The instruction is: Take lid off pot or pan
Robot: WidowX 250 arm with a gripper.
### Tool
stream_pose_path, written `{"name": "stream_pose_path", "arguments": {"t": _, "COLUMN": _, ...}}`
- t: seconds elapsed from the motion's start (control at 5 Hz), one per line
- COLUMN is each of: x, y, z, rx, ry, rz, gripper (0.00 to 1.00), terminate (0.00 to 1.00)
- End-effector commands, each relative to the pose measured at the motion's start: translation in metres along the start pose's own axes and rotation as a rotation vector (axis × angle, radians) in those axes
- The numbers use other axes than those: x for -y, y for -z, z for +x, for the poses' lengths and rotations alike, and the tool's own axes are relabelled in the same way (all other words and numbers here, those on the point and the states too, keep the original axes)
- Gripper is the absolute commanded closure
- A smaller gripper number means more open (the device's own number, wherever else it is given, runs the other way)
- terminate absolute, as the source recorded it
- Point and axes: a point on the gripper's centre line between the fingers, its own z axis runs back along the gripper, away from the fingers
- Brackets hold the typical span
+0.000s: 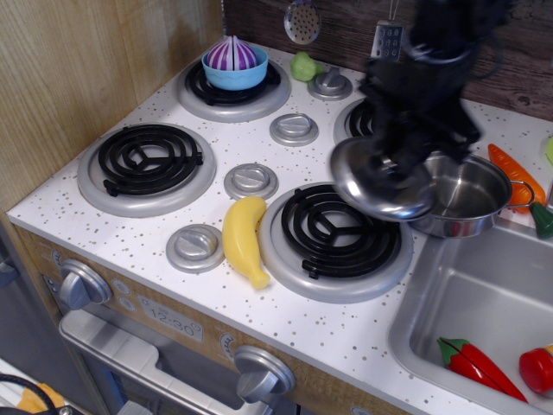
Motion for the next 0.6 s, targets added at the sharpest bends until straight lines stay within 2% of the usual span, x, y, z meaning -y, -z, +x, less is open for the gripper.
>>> {"name": "stream_pose_path", "arguments": {"t": 0.0, "x": -0.014, "y": -0.004, "z": -0.016, "rx": 0.094, "ry": -0.002, "rz": 0.006, "gripper": 1.0, "terminate": 0.0}}
{"name": "stream_pose_path", "arguments": {"t": 0.2, "x": -0.019, "y": 0.011, "z": -0.022, "rx": 0.121, "ry": 0.006, "rz": -0.019, "gripper": 1.0, "terminate": 0.0}}
{"name": "stream_pose_path", "arguments": {"t": 0.4, "x": -0.018, "y": 0.022, "z": -0.023, "rx": 0.17, "ry": 0.029, "rz": -0.055, "gripper": 0.0, "terminate": 0.0}}
